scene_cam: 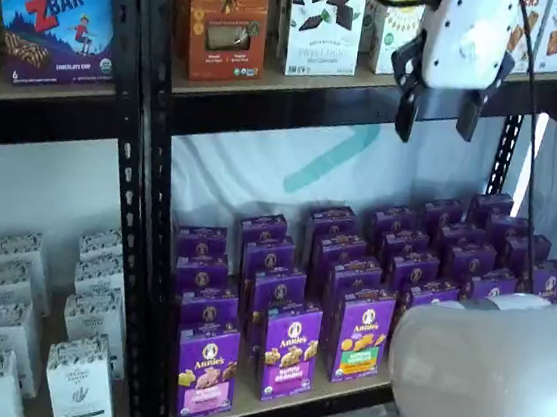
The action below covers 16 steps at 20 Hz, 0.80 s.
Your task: Pick up the purple box with a pink patch in the middle, on the bottom shelf, the first box from the left
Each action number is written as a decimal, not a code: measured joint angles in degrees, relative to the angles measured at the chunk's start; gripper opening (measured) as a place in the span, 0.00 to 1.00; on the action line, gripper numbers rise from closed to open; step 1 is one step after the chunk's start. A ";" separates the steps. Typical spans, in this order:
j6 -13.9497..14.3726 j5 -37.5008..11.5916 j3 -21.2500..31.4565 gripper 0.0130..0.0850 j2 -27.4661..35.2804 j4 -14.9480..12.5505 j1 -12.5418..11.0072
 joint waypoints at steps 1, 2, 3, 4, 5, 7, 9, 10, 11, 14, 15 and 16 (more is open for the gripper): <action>-0.01 -0.51 0.81 1.00 -0.13 0.01 0.01; 0.01 -1.08 1.69 1.00 -0.29 -0.05 0.08; 0.05 -1.71 2.58 1.00 -0.46 -0.16 0.16; -0.08 -2.35 3.39 1.00 -0.63 0.00 0.04; -0.25 -3.08 4.22 1.00 -0.81 0.18 -0.12; -0.51 -4.65 5.91 1.00 -1.03 0.33 -0.34; -0.53 -6.07 7.36 1.00 -1.10 0.20 -0.29; -0.55 -6.60 7.96 1.00 -1.05 0.26 -0.29; -0.49 -7.18 8.62 1.00 -0.98 0.29 -0.19; 0.16 -9.16 10.65 1.00 -0.96 0.11 0.58; 0.50 -9.96 11.38 1.00 -1.00 0.03 0.95; 0.86 -10.67 11.99 1.00 -1.06 -0.09 1.34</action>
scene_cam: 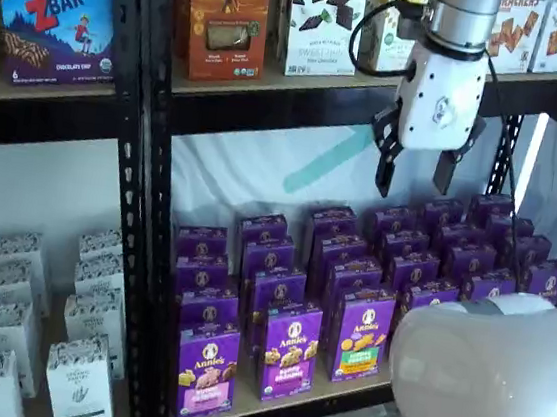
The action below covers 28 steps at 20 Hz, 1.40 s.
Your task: Pick up the purple box with a pink patch in the middle, on the bottom shelf, the first box from the left
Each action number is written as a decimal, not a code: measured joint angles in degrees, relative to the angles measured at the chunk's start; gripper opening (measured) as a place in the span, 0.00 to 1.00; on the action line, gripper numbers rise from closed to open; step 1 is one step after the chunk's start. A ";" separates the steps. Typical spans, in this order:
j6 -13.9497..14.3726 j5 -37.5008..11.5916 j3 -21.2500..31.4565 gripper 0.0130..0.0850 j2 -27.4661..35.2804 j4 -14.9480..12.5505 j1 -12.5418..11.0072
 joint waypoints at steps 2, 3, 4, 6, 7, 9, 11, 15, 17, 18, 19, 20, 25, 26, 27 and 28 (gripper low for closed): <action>0.73 -1.83 1.44 1.00 -0.36 -0.14 0.78; 1.31 -3.00 2.38 1.00 -0.55 -0.37 1.38; 1.73 -3.81 3.04 1.00 -0.51 -0.43 1.82; 2.63 -5.06 4.11 1.00 -0.06 -0.78 2.71; 2.96 -5.51 4.50 1.00 0.16 -0.91 3.03; 3.39 -6.37 5.24 1.00 0.60 -0.91 3.47; 3.84 -7.29 6.01 1.00 0.99 -0.91 3.94; 4.53 -9.19 7.48 1.00 1.46 -0.76 4.72; 4.77 -9.77 7.99 1.00 1.84 -0.65 4.99; 4.94 -10.17 8.32 1.00 1.95 -0.73 5.16; 5.11 -10.65 8.68 1.00 2.01 -0.83 5.32; 5.26 -11.14 9.04 1.00 2.06 -0.95 5.45; 5.02 -12.63 10.29 1.00 2.30 -1.21 5.15; 4.84 -12.90 10.54 1.00 2.32 -1.16 4.99; 4.66 -13.09 10.75 1.00 2.43 -1.08 4.82; 4.53 -13.25 10.95 1.00 2.55 -1.06 4.71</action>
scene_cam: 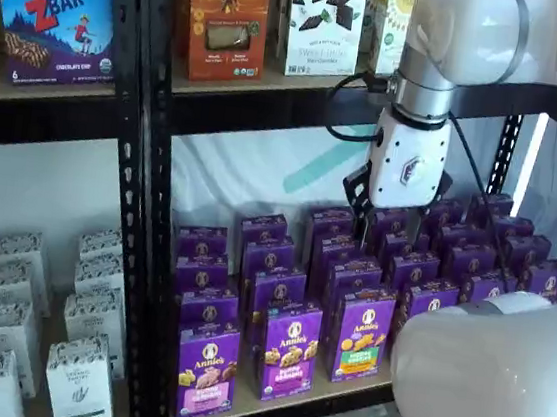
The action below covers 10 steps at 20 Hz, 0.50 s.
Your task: Pick up the purple box with a pink patch in the middle, on the bottom shelf, the first box from the left
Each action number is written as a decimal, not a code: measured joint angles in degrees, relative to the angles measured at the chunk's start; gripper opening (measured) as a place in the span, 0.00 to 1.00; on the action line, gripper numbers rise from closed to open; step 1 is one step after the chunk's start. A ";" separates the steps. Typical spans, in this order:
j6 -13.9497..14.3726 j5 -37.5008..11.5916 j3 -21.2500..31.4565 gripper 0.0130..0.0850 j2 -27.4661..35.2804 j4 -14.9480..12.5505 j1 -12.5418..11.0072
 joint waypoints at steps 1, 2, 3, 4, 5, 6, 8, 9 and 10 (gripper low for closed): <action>-0.06 -0.21 0.24 1.00 0.12 -0.03 -0.06; -0.06 -0.46 0.50 1.00 0.20 -0.13 -0.08; 0.02 -0.74 0.77 1.00 0.30 -0.27 -0.04; 0.15 -1.07 1.04 1.00 0.39 -0.41 0.06; 0.31 -1.47 1.36 1.00 0.50 -0.52 0.21; 0.48 -1.94 1.70 1.00 0.68 -0.54 0.39; 0.74 -3.00 2.37 1.00 1.01 -0.31 0.75; 0.94 -3.68 2.77 1.00 1.18 -0.16 1.02; 1.11 -4.31 3.13 1.00 1.36 0.00 1.28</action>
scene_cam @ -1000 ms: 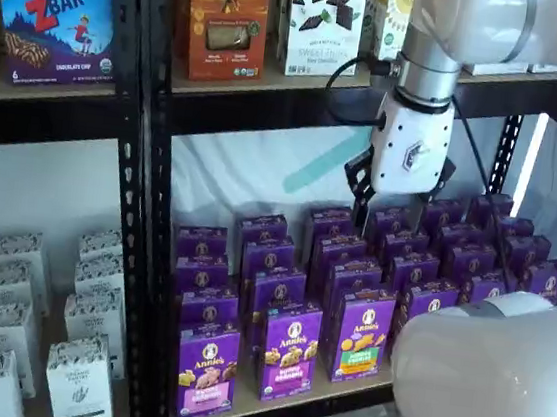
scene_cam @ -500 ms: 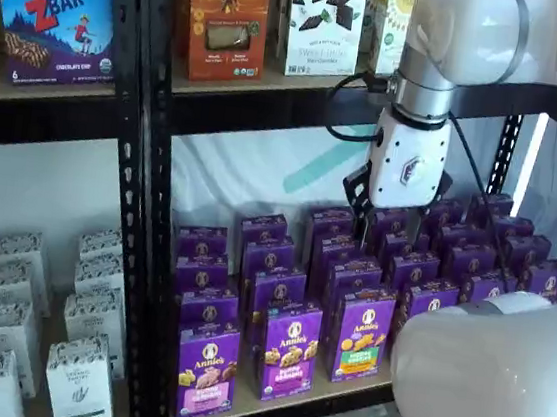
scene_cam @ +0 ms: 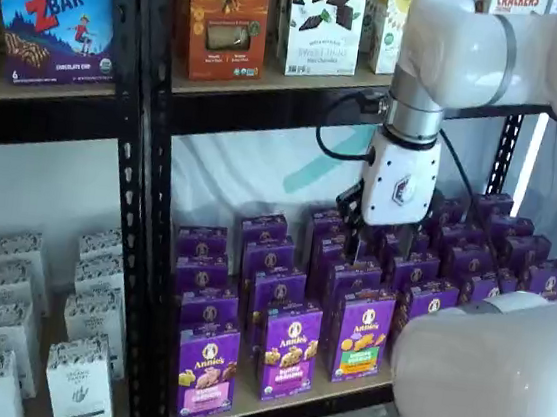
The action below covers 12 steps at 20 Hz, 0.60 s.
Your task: Pick up the purple box with a pink patch in the middle, on the bottom shelf, the first box from the left
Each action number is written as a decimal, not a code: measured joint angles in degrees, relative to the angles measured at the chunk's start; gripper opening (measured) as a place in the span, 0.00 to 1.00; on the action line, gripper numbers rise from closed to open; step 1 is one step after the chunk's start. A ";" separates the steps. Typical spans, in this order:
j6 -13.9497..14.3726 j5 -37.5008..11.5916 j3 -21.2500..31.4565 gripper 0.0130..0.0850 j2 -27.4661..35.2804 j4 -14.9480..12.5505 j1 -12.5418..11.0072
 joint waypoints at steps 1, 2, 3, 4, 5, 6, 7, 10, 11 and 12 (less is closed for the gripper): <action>0.39 -0.81 0.44 1.00 0.16 -0.04 0.40; 0.71 -1.73 0.93 1.00 0.26 -0.01 0.76; 1.13 -2.40 1.27 1.00 0.51 -0.08 1.16; 1.53 -2.99 1.54 1.00 0.89 -0.12 1.58; 1.97 -3.61 1.81 1.00 1.34 -0.17 2.02; 2.44 -4.24 2.07 1.00 1.82 -0.24 2.48; 2.83 -4.86 2.32 1.00 2.31 -0.23 2.89; 4.21 -7.34 3.27 1.00 4.12 -0.25 4.32; 4.44 -8.25 3.58 1.00 4.78 -0.08 4.66; 4.58 -9.17 3.87 1.00 5.46 0.17 4.95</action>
